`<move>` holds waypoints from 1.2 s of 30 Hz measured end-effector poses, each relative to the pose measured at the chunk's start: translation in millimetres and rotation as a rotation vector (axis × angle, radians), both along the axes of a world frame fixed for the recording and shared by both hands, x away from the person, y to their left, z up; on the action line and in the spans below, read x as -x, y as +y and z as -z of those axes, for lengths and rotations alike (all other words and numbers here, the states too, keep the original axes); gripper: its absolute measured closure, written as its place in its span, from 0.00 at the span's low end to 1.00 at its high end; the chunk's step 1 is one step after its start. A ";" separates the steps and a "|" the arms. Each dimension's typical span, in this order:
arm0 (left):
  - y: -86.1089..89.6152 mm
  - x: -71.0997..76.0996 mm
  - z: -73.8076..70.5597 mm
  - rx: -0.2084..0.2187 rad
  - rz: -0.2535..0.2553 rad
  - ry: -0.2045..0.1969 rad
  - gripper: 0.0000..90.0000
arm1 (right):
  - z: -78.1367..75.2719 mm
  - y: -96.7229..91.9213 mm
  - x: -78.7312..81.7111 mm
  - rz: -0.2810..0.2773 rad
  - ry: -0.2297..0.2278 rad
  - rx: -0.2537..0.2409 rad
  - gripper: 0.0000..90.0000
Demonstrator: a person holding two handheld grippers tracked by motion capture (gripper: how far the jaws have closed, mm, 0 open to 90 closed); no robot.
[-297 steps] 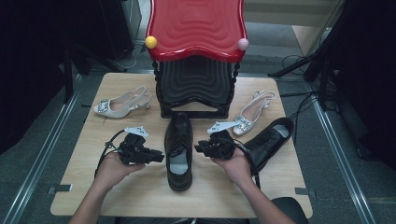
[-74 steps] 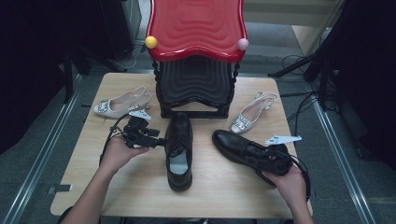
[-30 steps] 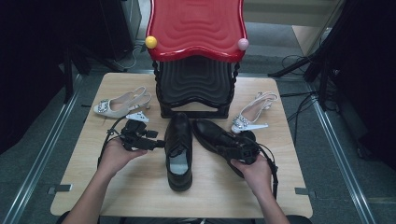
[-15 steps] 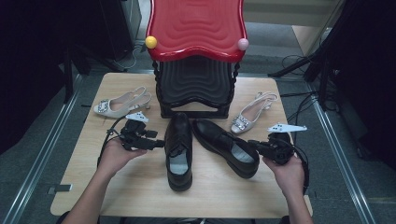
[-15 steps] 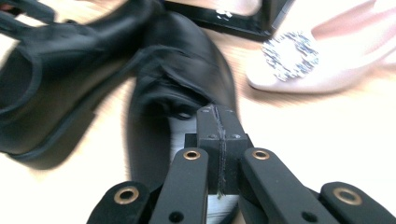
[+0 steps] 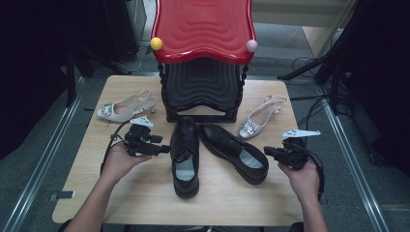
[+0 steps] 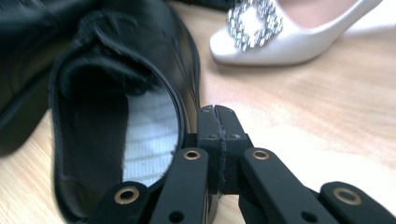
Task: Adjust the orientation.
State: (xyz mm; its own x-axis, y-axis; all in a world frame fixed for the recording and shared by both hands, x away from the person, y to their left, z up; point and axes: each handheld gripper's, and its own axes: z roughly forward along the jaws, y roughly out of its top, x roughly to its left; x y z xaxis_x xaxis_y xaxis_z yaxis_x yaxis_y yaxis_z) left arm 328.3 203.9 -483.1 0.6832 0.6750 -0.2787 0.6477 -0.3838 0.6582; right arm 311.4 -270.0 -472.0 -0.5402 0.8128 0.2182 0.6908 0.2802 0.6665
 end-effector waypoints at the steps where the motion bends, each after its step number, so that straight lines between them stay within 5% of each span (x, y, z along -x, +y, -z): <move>1: 0.0 0.0 0.0 0.000 0.000 0.000 0.43 | 2.3 0.8 -1.0 -0.007 0.015 0.001 1.00; 14: -0.4 -1.1 2.0 -0.007 0.005 0.008 0.42 | 5.2 12.2 5.3 -0.067 0.037 -0.007 1.00; 29: 2.0 -1.4 3.0 0.009 -0.012 0.027 0.44 | 9.6 48.7 15.1 -0.172 0.054 0.029 1.00; 34: 2.9 -0.4 5.7 0.008 -0.024 0.033 0.54 | 11.8 56.1 16.5 -0.215 0.072 0.000 1.00; 36: 5.5 1.3 4.9 0.025 -0.047 0.031 0.78 | 13.5 63.2 16.6 -0.233 0.076 0.008 1.00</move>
